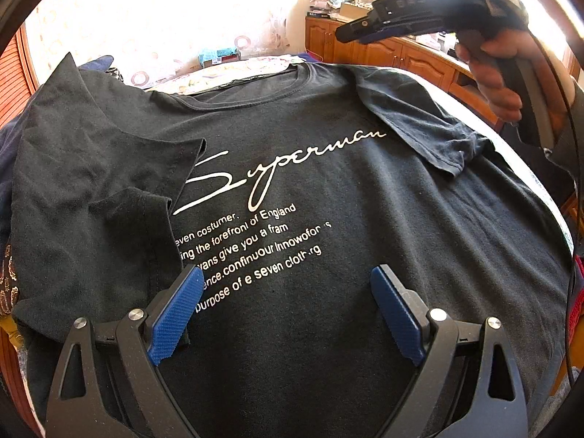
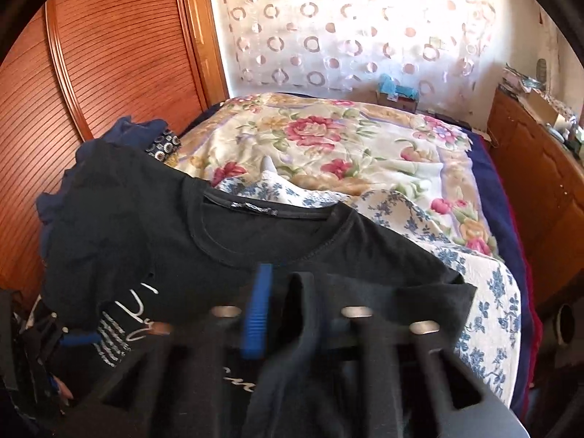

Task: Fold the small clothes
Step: 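Fold the sleeve inward over the shirt and open the right gripper, then grasp the shirt edge with the left gripper while the right gripper grasps too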

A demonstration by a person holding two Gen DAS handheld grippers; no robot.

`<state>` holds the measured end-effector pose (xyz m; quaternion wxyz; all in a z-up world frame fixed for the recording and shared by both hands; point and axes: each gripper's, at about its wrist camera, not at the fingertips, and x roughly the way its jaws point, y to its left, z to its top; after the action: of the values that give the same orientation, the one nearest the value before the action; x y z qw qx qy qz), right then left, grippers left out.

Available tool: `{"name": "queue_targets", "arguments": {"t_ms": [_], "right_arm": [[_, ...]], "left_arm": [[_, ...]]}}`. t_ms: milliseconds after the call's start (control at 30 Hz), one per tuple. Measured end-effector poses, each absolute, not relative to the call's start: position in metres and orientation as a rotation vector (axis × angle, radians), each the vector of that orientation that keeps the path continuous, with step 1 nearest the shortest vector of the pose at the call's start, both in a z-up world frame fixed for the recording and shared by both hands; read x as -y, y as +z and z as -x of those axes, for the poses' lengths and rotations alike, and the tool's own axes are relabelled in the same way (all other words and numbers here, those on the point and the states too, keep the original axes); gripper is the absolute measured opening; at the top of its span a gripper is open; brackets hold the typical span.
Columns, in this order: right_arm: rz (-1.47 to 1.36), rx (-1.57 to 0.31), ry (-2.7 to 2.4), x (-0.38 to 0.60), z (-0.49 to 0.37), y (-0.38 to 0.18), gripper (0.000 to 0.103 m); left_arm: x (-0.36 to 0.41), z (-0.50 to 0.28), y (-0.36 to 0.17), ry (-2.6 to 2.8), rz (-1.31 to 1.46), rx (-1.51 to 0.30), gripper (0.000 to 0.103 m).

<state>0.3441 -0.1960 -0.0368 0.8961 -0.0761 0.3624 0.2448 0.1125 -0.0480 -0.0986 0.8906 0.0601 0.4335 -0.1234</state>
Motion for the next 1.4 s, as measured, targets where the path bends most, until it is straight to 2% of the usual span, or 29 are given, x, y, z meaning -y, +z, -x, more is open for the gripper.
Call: {"name": "queue_targets", "arguments": {"t_ms": [67,467,800,1000,1167,1333,1400], "right_arm": [[0.161,-0.735,0.492,0.199,-0.336,-0.034,0.054],[0.26,-0.805,0.384,0.239,-0.316,-0.084,0.054],[0.236,-0.778,0.4,0.242,-0.318,-0.095,0.055],[0.23,-0.78,0.408,0.246,-0.32,-0.1,0.058],[0.233,-0.779,0.404,0.247,-0.319,-0.101,0.06],[0.23,-0.781,0.407,0.247,-0.32,-0.1,0.061],[0.229,-0.781,0.408,0.247,-0.32,-0.1,0.061]], "left_arm": [[0.048,-0.112,-0.099,-0.254,-0.126,-0.901,0.093],[0.049,-0.113,-0.092,-0.227,-0.15,-0.907,0.093],[0.012,-0.112,-0.028,-0.206,-0.098,-0.747,0.094],[-0.035,-0.141,0.003,-0.144,-0.066,-0.697,0.093],[-0.074,-0.167,0.018,-0.106,-0.014,-0.685,0.087],[-0.097,-0.197,0.021,-0.066,-0.018,-0.702,0.068],[-0.1,-0.209,0.016,-0.062,-0.023,-0.719,0.056]]}}
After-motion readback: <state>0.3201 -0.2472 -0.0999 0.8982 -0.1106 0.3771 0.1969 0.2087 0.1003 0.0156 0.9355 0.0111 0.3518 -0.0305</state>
